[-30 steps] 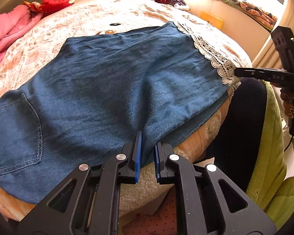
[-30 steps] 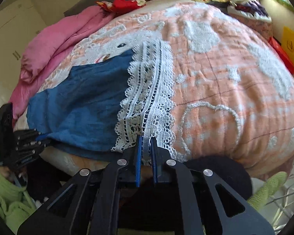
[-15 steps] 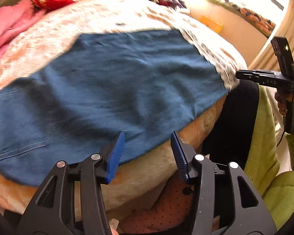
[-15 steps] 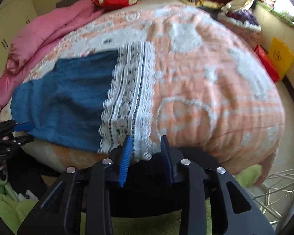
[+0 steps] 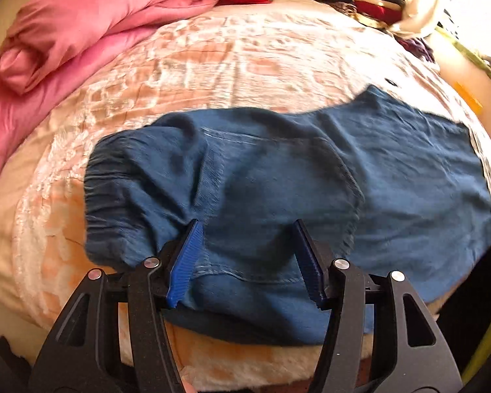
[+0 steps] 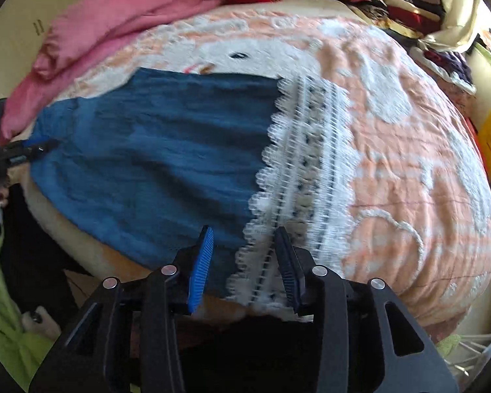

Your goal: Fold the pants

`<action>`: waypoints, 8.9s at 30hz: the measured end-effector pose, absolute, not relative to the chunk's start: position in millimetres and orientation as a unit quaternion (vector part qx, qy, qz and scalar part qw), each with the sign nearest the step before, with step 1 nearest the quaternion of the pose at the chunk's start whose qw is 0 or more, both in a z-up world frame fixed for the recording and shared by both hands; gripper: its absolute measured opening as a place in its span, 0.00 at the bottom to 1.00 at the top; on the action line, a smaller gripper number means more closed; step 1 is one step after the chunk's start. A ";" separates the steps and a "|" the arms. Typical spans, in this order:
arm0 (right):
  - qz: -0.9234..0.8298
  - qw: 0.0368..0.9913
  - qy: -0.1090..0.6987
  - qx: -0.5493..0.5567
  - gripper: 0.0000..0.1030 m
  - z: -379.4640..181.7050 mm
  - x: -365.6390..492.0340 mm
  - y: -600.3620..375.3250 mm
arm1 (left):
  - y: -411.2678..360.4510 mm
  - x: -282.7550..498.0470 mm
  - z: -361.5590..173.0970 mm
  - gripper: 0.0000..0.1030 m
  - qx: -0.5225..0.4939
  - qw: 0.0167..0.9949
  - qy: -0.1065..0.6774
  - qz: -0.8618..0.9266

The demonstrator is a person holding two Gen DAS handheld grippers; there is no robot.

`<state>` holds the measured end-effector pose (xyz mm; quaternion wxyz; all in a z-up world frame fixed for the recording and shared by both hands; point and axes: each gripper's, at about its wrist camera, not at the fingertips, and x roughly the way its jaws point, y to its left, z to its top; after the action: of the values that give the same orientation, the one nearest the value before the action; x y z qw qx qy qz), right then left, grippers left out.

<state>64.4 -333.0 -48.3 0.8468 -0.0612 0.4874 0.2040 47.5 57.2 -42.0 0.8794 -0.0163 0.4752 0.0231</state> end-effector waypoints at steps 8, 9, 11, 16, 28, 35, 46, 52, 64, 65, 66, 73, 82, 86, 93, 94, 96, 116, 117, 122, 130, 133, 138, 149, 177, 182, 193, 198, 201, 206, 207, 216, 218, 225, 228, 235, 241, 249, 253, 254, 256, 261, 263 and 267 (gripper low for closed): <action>0.209 0.843 0.494 -0.030 0.40 -58.5 62.8 -341.7 | 55.7 44.7 -43.7 0.47 -0.012 0.886 0.463 0.025; 0.212 0.843 0.494 -0.027 0.42 -57.2 63.0 -342.9 | 55.5 42.2 -39.6 0.49 -0.019 0.887 0.460 0.020; 0.229 0.845 0.483 -0.019 0.42 -48.3 59.8 -344.2 | 51.7 35.4 -23.6 0.53 -0.032 0.896 0.443 -0.002; 0.231 0.868 0.440 0.017 0.46 -18.6 62.4 -364.2 | 30.6 38.5 7.7 0.59 -0.019 0.909 0.415 -0.037; 0.191 0.886 0.418 0.059 0.51 1.3 134.4 -391.0 | -19.1 110.3 14.4 0.63 -0.023 0.901 0.424 -0.089; 0.195 0.869 0.449 0.069 0.51 -18.3 179.7 -383.1 | -39.3 145.0 3.1 0.66 -0.013 0.894 0.438 -0.091; 0.200 0.854 0.475 0.068 0.55 -47.6 212.3 -379.2 | -52.1 191.8 -29.6 0.66 -0.019 0.880 0.465 -0.093; 0.223 0.843 0.480 0.099 0.48 -62.2 216.3 -385.9 | -57.1 204.3 -54.6 0.66 -0.020 0.869 0.486 -0.090; 0.272 0.873 0.399 0.068 0.15 -16.2 204.5 -374.9 | -78.9 193.4 -28.7 0.01 0.035 0.898 0.429 -0.094; 0.267 0.876 0.397 0.058 0.15 -12.2 210.1 -373.6 | -78.7 197.7 -27.5 0.01 0.031 0.898 0.428 -0.091; 0.263 0.878 0.398 0.043 0.15 -9.8 216.1 -370.9 | -79.1 201.4 -27.4 0.01 0.028 0.899 0.428 -0.089; 0.224 0.864 0.451 0.021 0.18 -54.2 238.5 -366.6 | -78.5 211.7 -53.9 0.01 0.026 0.893 0.443 -0.072; 0.164 0.895 0.412 0.037 0.55 -41.5 219.9 -388.0 | -68.3 201.9 -44.7 0.22 0.014 0.900 0.429 -0.075; 0.138 0.908 0.391 0.065 0.71 -25.1 197.9 -410.2 | -59.4 183.5 -28.7 0.32 0.007 0.906 0.418 -0.066; 0.124 0.921 0.366 0.044 0.88 -7.2 149.1 -416.9 | -45.7 141.1 -11.3 0.57 -0.008 0.912 0.408 -0.049; 0.124 0.921 0.367 0.041 0.88 -7.4 142.0 -415.2 | -45.4 135.0 -10.6 0.60 -0.007 0.912 0.408 -0.048; 0.129 0.920 0.369 0.033 0.90 -7.5 131.9 -410.2 | -46.0 124.0 -9.4 0.61 -0.003 0.912 0.406 -0.051; 0.198 0.902 0.370 -0.102 0.90 -7.7 74.2 -317.2 | -31.1 56.6 -18.0 0.71 0.013 0.904 0.424 -0.043; 0.203 0.899 0.374 -0.105 0.90 -9.6 73.5 -312.6 | -30.7 55.7 -23.6 0.72 0.015 0.899 0.435 -0.035; 0.183 0.874 0.426 -0.146 0.90 -36.0 77.2 -293.1 | -26.3 55.8 -47.2 0.73 0.034 0.879 0.475 -0.002; 0.134 0.842 0.516 -0.081 0.89 -76.1 95.8 -339.1 | -10.4 54.0 -63.3 0.74 0.012 0.877 0.481 -0.005; 0.134 0.843 0.515 -0.083 0.89 -76.3 97.2 -337.5 | -11.3 53.2 -62.7 0.75 0.009 0.879 0.477 -0.006; 0.129 0.853 0.500 -0.081 0.90 -69.2 93.2 -335.3 | -11.8 51.4 -55.3 0.75 -0.001 0.881 0.473 -0.009; 0.148 0.880 0.447 -0.057 0.90 -32.6 71.9 -344.2 | -18.7 42.7 -31.7 0.83 -0.001 0.892 0.452 -0.016; 0.126 0.918 0.377 -0.006 0.95 15.9 46.9 -370.0 | -68.3 41.1 18.2 0.91 0.026 0.911 0.406 -0.065; 0.118 0.921 0.372 0.010 0.95 17.6 46.1 -380.2 | -88.7 52.8 26.6 0.91 0.041 0.913 0.397 -0.085; 0.109 0.921 0.374 0.028 0.95 11.2 48.8 -391.7 | -136.7 85.1 29.2 0.91 0.081 0.906 0.395 -0.131; 0.106 0.916 0.385 0.033 0.95 3.2 51.7 -395.2 | -156.3 110.9 25.2 0.91 0.093 0.899 0.402 -0.149; 0.106 0.912 0.394 0.039 0.95 -4.6 55.1 -395.6 | -168.5 123.1 21.9 0.91 0.100 0.894 0.405 -0.163; 0.115 0.903 0.412 0.045 0.95 -19.4 62.0 -389.5 | -192.6 145.7 13.6 0.91 0.123 0.884 0.410 -0.188; 0.117 0.902 0.413 0.046 0.95 -21.0 62.5 -388.6 | -196.6 151.2 12.2 0.91 0.123 0.882 0.410 -0.194; 0.129 0.892 0.428 0.059 0.95 -34.5 74.2 -381.9 | -216.7 196.3 -6.3 0.90 0.117 0.862 0.438 -0.225; 0.132 0.890 0.432 0.064 0.95 -37.3 76.4 -380.2 | -220.7 205.0 -10.9 0.90 0.115 0.858 0.444 -0.232; 0.132 0.884 0.442 0.073 0.95 -45.9 83.2 -377.3 | -242.4 224.8 -26.5 0.90 0.134 0.842 0.446 -0.271; 0.129 0.879 0.451 0.084 0.95 -50.9 88.7 -378.3 | -250.6 234.0 -33.4 0.90 0.138 0.837 0.448 -0.283; 0.132 0.863 0.473 0.116 0.95 -65.3 100.0 -382.4 | -266.6 245.1 -52.7 0.63 0.136 0.817 0.473 -0.302; 0.163 0.860 0.465 0.131 0.64 -65.6 102.0 -378.1 | -272.2 239.5 -51.8 0.35 0.134 0.809 0.470 -0.326; 0.174 0.853 0.460 0.173 0.44 -70.8 110.4 -384.0 | -275.1 241.8 -58.9 0.34 0.127 0.811 0.472 -0.322; 0.196 0.850 0.451 0.187 0.33 -69.7 108.3 -386.5 | -276.7 235.2 -55.7 0.19 0.135 0.809 0.468 -0.329; 0.211 0.847 0.448 0.194 0.23 -69.6 107.9 -385.5 | -277.6 233.8 -55.2 0.18 0.140 0.810 0.466 -0.327; 0.223 0.845 0.446 0.191 0.23 -67.9 106.0 -383.2 | -276.9 232.9 -53.6 0.13 0.137 0.812 0.465 -0.324; 0.246 0.858 0.413 0.179 0.23 -48.7 93.8 -375.8 | -260.0 228.6 -36.0 0.09 0.097 0.820 0.451 -0.338; 0.260 0.861 0.399 0.178 0.23 -36.6 87.7 -372.4 | -245.1 224.5 -22.4 0.09 0.074 0.827 0.439 -0.345; 0.290 0.865 0.373 0.169 0.23 -8.4 78.7 -358.8 | -221.8 213.3 4.2 0.09 0.050 0.841 0.411 -0.348</action>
<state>78.7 -358.8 -8.4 0.8650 0.1693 0.3726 0.2903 213.3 -221.8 4.2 0.8409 0.0499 0.4112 -0.3483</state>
